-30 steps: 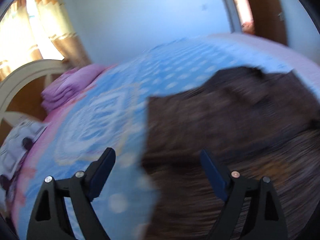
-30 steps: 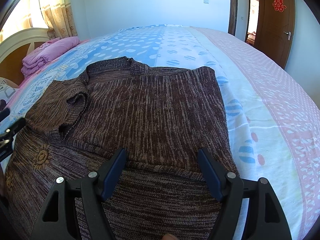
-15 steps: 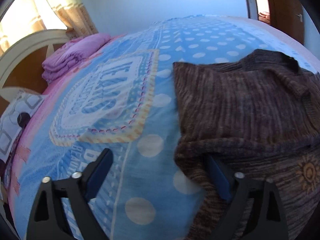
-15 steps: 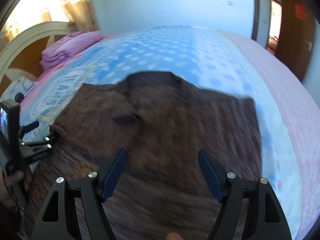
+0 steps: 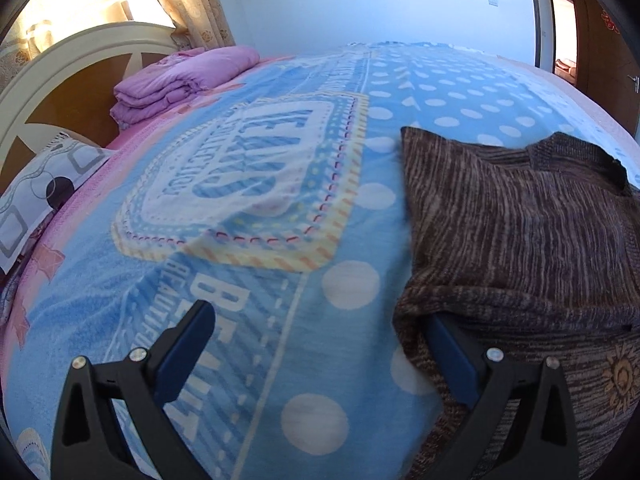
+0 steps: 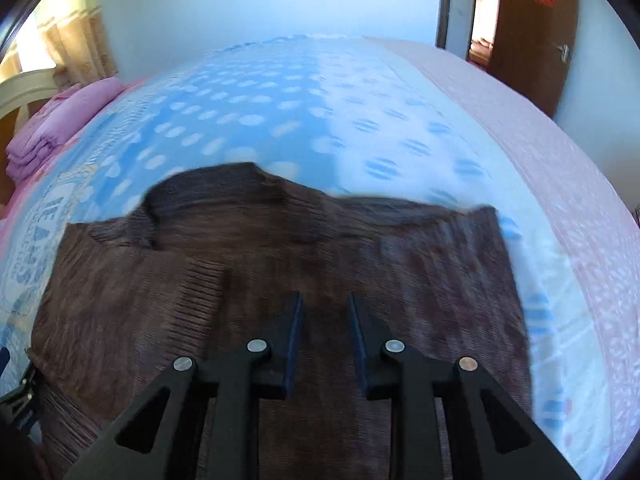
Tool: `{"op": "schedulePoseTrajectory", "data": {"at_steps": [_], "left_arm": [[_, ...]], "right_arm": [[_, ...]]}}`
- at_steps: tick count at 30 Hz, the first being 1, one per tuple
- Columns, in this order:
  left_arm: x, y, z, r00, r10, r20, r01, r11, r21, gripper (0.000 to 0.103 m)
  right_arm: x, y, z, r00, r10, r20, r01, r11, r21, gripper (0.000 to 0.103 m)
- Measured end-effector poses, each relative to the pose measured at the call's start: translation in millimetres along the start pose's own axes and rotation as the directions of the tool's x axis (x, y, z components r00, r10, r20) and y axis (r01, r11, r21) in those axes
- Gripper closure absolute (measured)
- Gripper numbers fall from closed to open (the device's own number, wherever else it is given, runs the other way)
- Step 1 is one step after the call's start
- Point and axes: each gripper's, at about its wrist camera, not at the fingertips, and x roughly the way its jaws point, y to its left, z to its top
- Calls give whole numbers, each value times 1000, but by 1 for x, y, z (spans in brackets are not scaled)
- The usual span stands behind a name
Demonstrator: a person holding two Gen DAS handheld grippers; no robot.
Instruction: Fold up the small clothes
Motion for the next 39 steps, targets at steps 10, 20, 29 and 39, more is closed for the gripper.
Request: {"op": "schedulePoseTrajectory", "data": {"at_steps": [10, 20, 29, 39], "left_arm": [[2, 0, 7, 999, -36, 8, 36, 997, 64, 0], [-4, -23, 8, 996, 50, 68, -62, 978, 200, 0], [-4, -12, 6, 995, 69, 69, -80, 982, 172, 0], [-49, 27, -40, 977, -213, 4, 212, 972, 107, 25]], "right_arm": [[-54, 40, -56, 950, 311, -35, -312, 940, -139, 48], [-45, 52, -63, 958, 287, -24, -287, 945, -157, 101], [-34, 43, -70, 972, 227, -65, -235, 955, -179, 102], [-52, 23, -94, 950, 312, -22, -311, 934, -174, 83]]}}
